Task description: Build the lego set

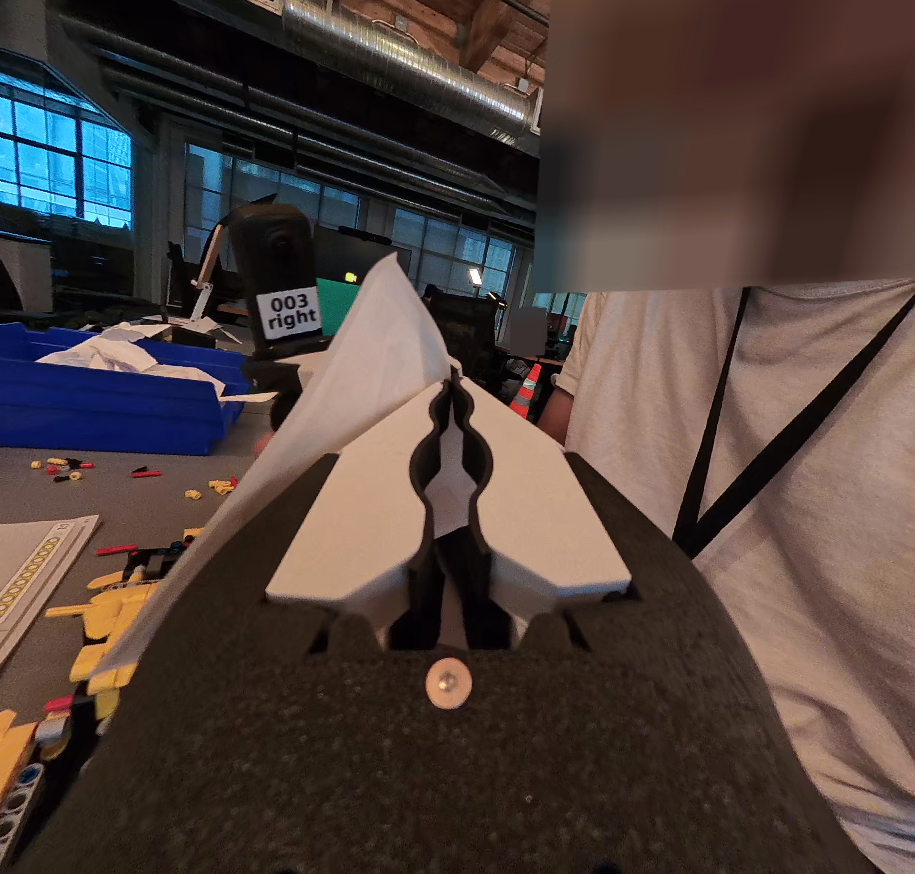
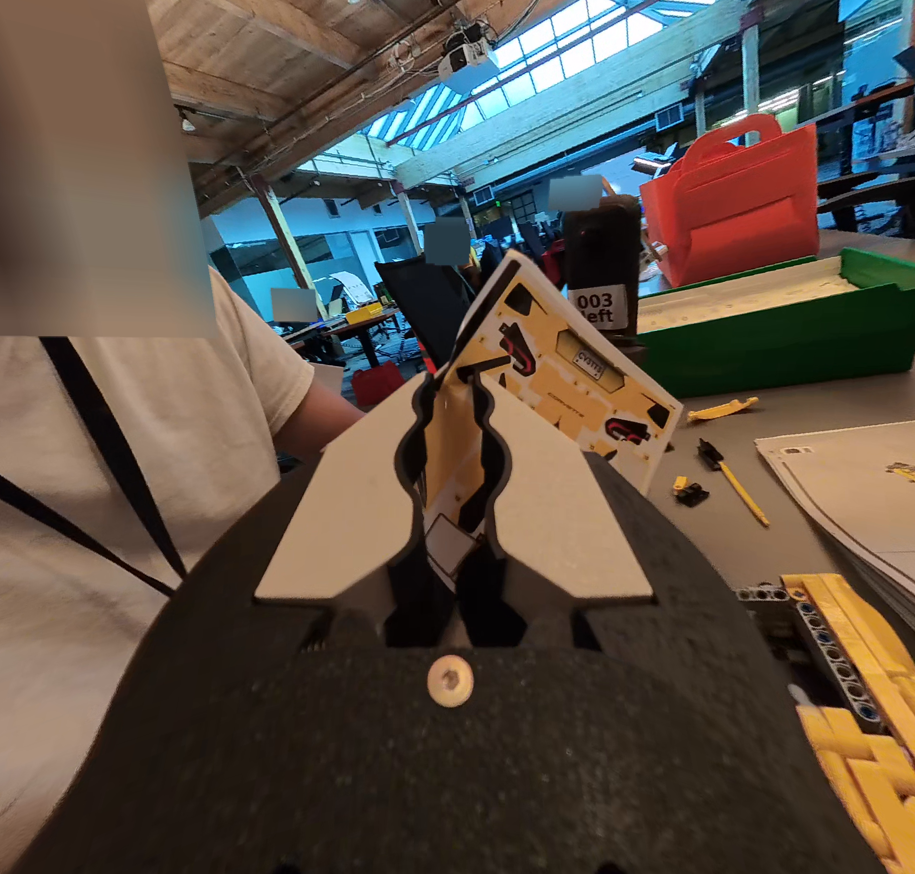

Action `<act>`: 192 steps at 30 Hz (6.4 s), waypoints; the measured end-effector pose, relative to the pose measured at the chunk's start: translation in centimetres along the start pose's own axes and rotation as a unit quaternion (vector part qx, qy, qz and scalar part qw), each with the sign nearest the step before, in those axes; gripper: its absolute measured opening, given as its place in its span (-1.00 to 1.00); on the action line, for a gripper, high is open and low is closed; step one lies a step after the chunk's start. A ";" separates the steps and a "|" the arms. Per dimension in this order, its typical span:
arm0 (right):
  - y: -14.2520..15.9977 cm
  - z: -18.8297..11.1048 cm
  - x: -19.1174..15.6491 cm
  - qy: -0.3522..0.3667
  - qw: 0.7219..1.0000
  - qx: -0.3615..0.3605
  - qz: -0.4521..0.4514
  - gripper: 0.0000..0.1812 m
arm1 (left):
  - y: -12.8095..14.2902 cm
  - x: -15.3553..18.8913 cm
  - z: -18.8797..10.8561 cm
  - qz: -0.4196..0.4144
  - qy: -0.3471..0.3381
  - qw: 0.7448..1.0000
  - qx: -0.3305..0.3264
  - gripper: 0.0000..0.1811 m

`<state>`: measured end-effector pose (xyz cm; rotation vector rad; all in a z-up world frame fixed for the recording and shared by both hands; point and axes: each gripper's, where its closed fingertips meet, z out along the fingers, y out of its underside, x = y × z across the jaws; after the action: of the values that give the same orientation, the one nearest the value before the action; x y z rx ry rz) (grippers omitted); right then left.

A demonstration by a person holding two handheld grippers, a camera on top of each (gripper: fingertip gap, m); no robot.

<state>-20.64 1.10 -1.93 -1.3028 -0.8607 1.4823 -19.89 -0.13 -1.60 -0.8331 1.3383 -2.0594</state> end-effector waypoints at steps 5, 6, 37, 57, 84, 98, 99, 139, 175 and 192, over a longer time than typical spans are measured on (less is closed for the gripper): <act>0.3 0.3 -1.0 -0.039 0.999 0.000 0.020 -0.89 | 0.2 1.2 0.4 0.002 0.031 1.000 -0.006 -1.00; 0.3 0.3 -1.2 -0.044 0.999 0.001 0.021 -0.89 | 0.2 1.4 0.5 0.002 0.036 0.999 -0.005 -1.00; -2.8 -4.7 3.1 0.172 0.978 0.007 -0.114 -1.00 | 0.9 -3.7 -3.4 -0.029 -0.108 0.993 -0.034 -1.00; 1.2 -1.8 4.7 0.216 0.946 -0.092 -0.223 -1.00 | 7.4 17.1 -40.0 -0.321 -0.703 0.628 0.092 -1.00; 1.1 -8.9 11.7 0.440 0.818 -0.169 -0.330 -1.00 | 3.9 15.3 -46.1 -0.194 -0.793 0.506 -0.280 -0.51; 0.9 -7.3 11.0 0.381 0.889 -0.061 -0.246 -1.00 | 10.1 1.7 -17.8 -0.053 -0.383 0.826 -0.409 -0.53; 1.0 -7.1 11.0 0.379 0.891 -0.065 -0.243 -1.00 | 12.0 1.3 -17.3 -0.048 -0.359 0.816 -0.451 -0.52; -0.2 -6.8 9.5 0.370 0.892 -0.052 -0.254 -1.00 | 13.9 -5.1 -10.8 0.139 -0.583 0.699 -0.390 -0.93; 1.8 -1.7 7.7 0.395 0.690 -0.170 -0.582 -1.00 | 4.3 -7.3 -11.6 0.302 -0.545 0.767 -0.154 -0.93; 1.3 -1.8 7.5 0.387 0.752 -0.128 -0.518 -1.00 | 2.1 -7.1 -15.3 0.040 -0.533 0.842 0.072 -0.93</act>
<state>-19.02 7.73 -5.78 -1.1264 -0.9546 -0.0908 -26.28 13.32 -9.80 -1.4910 0.5479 -1.1957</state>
